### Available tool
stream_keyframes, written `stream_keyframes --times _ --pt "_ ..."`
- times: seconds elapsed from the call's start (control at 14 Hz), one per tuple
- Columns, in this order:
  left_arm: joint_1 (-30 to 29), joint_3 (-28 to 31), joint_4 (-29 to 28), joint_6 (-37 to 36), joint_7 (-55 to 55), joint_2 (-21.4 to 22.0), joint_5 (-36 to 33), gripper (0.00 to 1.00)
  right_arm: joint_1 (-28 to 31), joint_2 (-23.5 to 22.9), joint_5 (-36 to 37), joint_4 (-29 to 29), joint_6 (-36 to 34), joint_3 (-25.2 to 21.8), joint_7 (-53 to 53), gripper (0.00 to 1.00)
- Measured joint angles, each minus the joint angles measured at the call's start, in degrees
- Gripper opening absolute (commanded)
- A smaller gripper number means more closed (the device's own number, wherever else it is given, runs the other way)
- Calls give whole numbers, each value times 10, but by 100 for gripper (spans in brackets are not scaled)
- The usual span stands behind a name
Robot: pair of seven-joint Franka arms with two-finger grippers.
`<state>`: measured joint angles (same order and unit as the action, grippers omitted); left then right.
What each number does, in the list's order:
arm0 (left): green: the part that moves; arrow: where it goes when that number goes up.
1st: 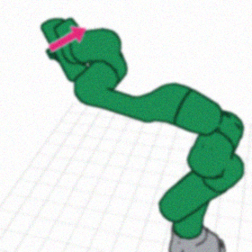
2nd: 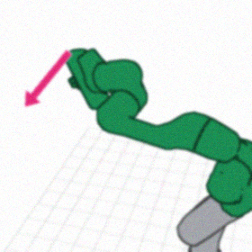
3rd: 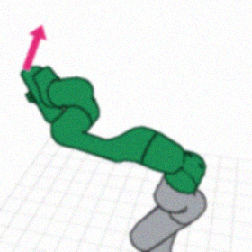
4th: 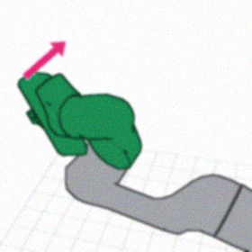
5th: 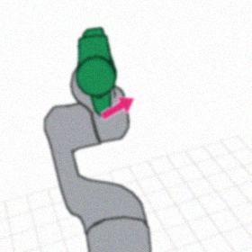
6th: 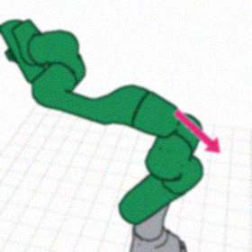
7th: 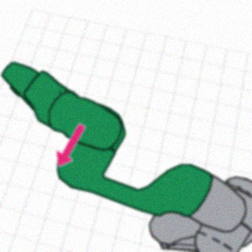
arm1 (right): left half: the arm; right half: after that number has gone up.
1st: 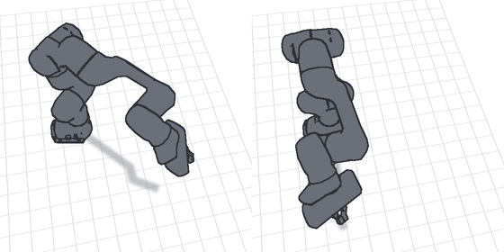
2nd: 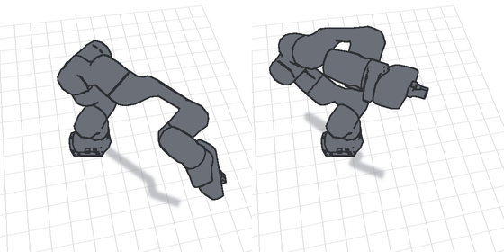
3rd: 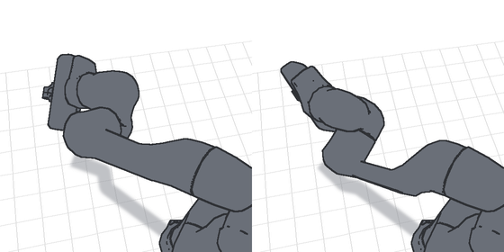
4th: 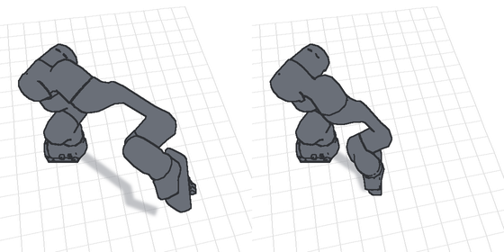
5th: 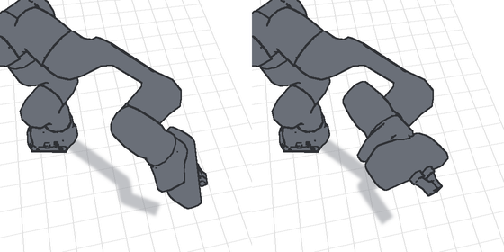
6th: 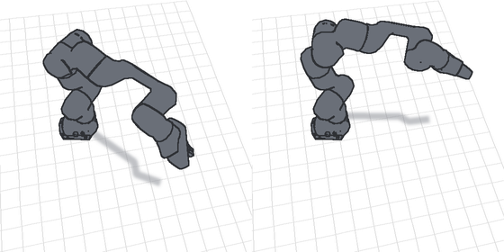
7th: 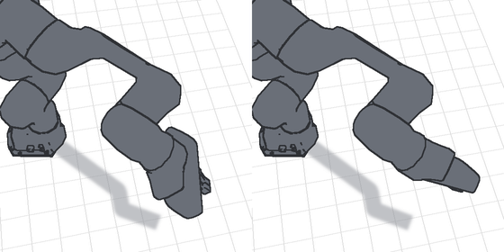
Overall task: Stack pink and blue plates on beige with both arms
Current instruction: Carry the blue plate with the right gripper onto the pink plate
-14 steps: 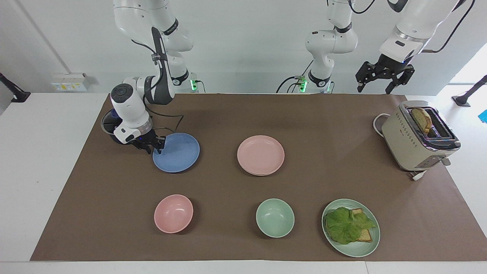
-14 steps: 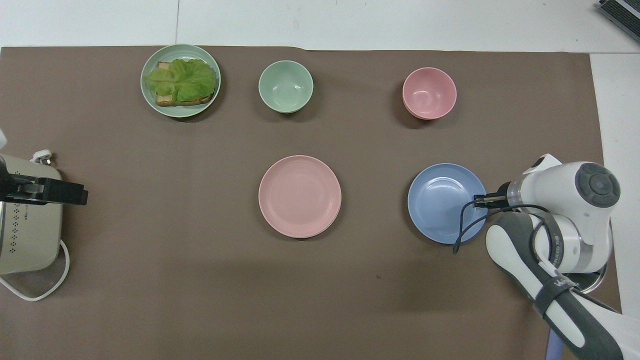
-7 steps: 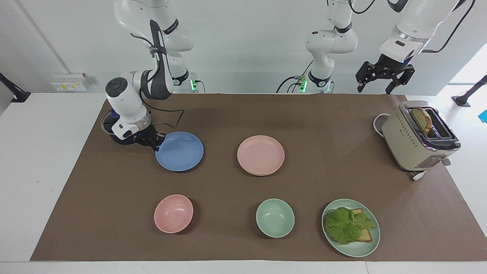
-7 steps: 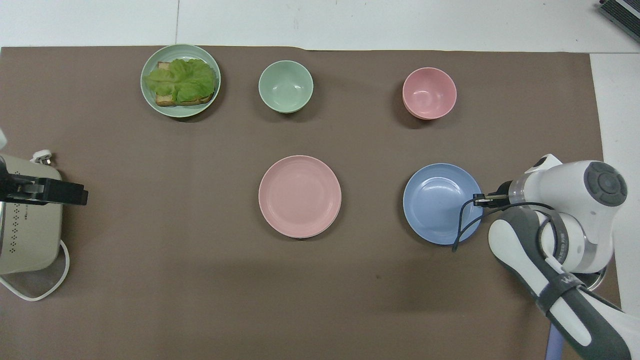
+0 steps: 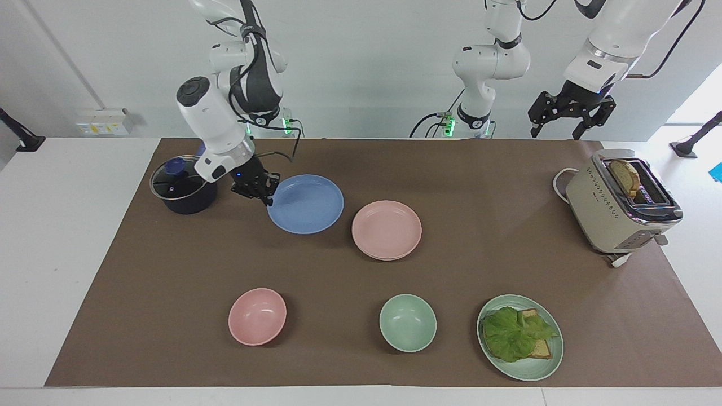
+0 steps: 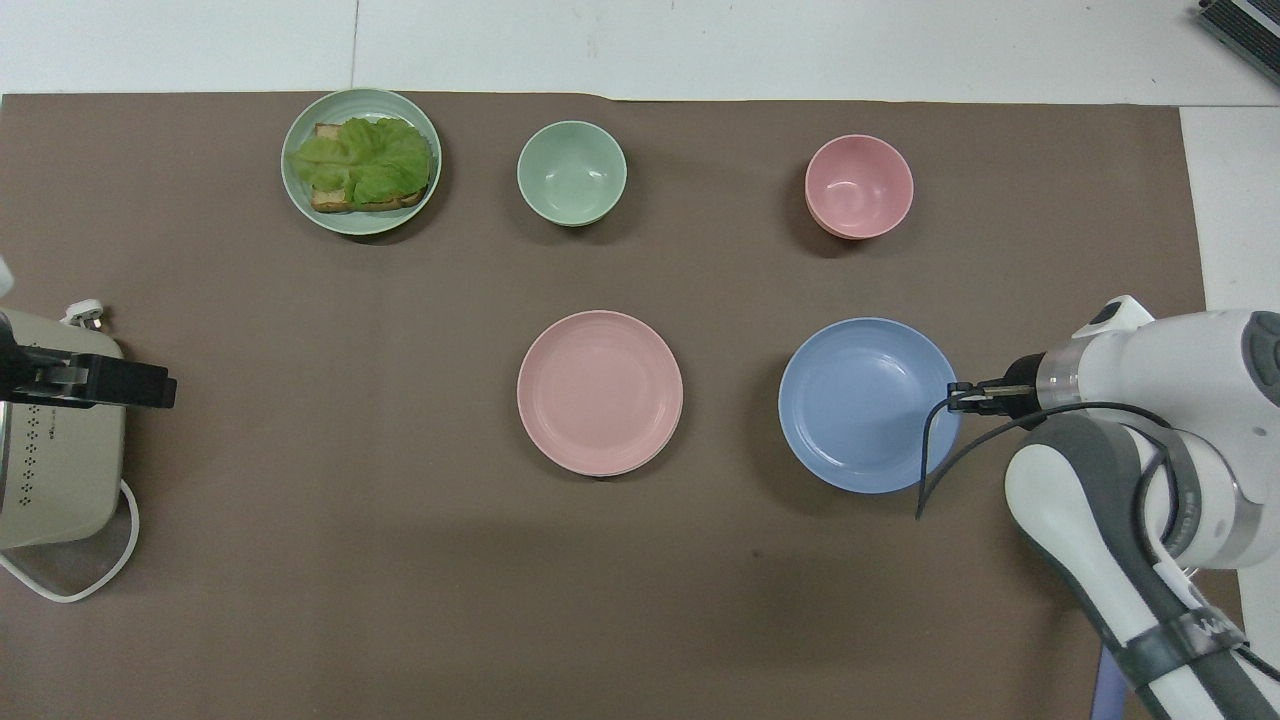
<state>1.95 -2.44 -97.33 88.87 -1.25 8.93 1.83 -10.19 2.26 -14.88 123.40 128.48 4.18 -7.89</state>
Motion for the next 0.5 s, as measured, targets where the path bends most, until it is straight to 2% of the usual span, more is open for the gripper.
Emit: stream_keyframes --times 0.21,0.5 --pt "-9 -6 0 0 -1 0 0 100 -79 -49 0 -54 29 3 -99 0" --pt "-10 -11 0 0 -1 0 0 100 -117 -119 0 -81 85 3 -134 0"
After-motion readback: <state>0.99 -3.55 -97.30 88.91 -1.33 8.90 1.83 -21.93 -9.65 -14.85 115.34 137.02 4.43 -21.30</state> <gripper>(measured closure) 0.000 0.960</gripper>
